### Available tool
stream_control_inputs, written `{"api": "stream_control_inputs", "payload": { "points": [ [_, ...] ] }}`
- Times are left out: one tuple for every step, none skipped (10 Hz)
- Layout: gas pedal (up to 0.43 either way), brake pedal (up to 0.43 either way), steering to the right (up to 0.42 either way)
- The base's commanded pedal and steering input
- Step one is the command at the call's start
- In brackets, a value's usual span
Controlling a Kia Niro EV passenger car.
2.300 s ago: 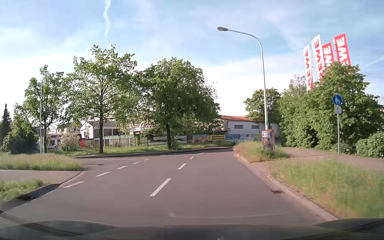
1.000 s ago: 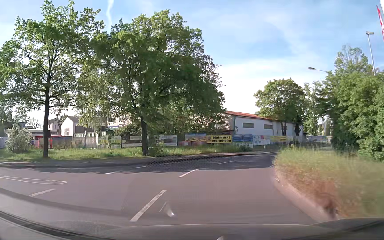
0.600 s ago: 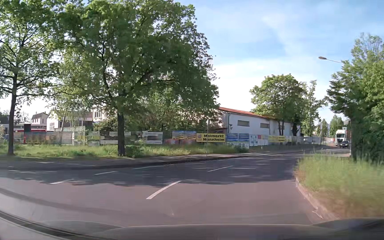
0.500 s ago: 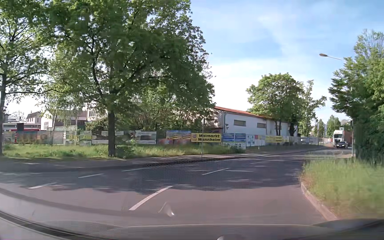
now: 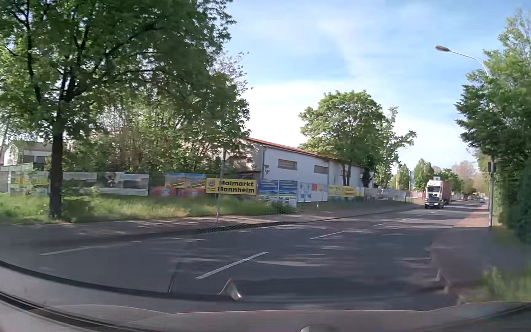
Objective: Follow the waypoints while adhering to traffic rules and regulations
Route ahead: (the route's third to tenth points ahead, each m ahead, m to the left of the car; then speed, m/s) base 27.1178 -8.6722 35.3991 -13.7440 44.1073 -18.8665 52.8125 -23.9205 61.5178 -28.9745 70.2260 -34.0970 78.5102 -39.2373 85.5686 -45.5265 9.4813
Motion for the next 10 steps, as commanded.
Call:
{"api": "stream_control_inputs", "payload": {
  "points": [
    [0.0,0.116,0.16],
    [0.0,0.049,0.16],
    [0.0,0.0,0.162],
    [0.0,0.0,0.166],
    [0.0,0.0,0.17],
    [0.0,0.0,0.174],
    [0.0,0.0,0.174],
    [0.008,0.0,0.173],
    [0.047,0.0,0.168],
    [0.067,0.0,0.162]
  ]
}}
